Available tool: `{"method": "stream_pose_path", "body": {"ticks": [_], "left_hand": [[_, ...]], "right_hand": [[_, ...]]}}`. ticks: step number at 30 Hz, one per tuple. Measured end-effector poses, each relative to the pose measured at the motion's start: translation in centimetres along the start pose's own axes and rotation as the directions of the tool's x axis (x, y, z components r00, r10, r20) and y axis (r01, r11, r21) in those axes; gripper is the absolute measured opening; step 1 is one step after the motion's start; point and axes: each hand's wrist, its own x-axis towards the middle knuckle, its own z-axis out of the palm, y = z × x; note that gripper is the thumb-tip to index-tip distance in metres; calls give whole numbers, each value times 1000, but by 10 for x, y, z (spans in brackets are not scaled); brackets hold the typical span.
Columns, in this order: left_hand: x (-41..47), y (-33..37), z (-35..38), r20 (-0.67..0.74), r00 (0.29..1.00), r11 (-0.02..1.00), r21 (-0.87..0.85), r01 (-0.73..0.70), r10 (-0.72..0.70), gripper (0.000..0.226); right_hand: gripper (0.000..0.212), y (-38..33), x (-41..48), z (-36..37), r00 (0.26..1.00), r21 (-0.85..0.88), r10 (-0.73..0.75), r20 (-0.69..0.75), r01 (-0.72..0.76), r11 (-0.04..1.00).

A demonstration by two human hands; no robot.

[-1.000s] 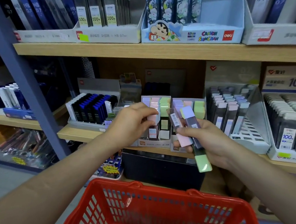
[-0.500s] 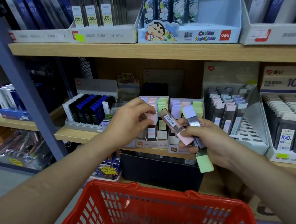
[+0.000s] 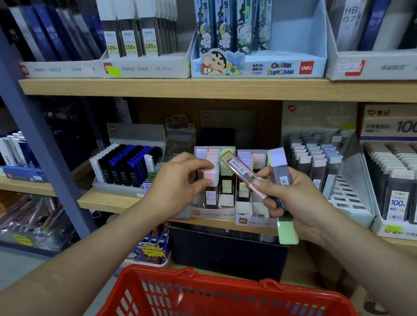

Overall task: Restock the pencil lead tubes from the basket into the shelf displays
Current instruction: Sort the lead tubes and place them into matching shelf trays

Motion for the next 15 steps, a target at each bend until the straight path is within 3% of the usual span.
{"method": "stream_pose_path", "body": {"ticks": [3, 6, 9, 11, 15], "left_hand": [[4, 9, -5, -11, 1000, 999, 35, 17, -17, 30], [4, 27, -15, -51, 994, 984, -154, 93, -102, 15], [-3, 49, -22, 237, 959, 849, -464, 252, -155, 20], [-11, 61, -17, 378, 919, 822, -486, 297, -109, 36], [-20, 67, -10, 372, 920, 775, -541, 326, -128, 30]], "right_hand": [[12, -2, -1, 0, 1000, 68, 17, 3, -18, 998], [12, -8, -3, 1, 998, 159, 48, 50, -55, 986], [15, -12, -9, 8, 995, 190, 51, 91, -67, 979], [17, -10, -13, 17, 993, 162, 38, 111, -56, 985], [15, -5, -15, 36, 995, 121, 10, 99, -22, 992]]}}
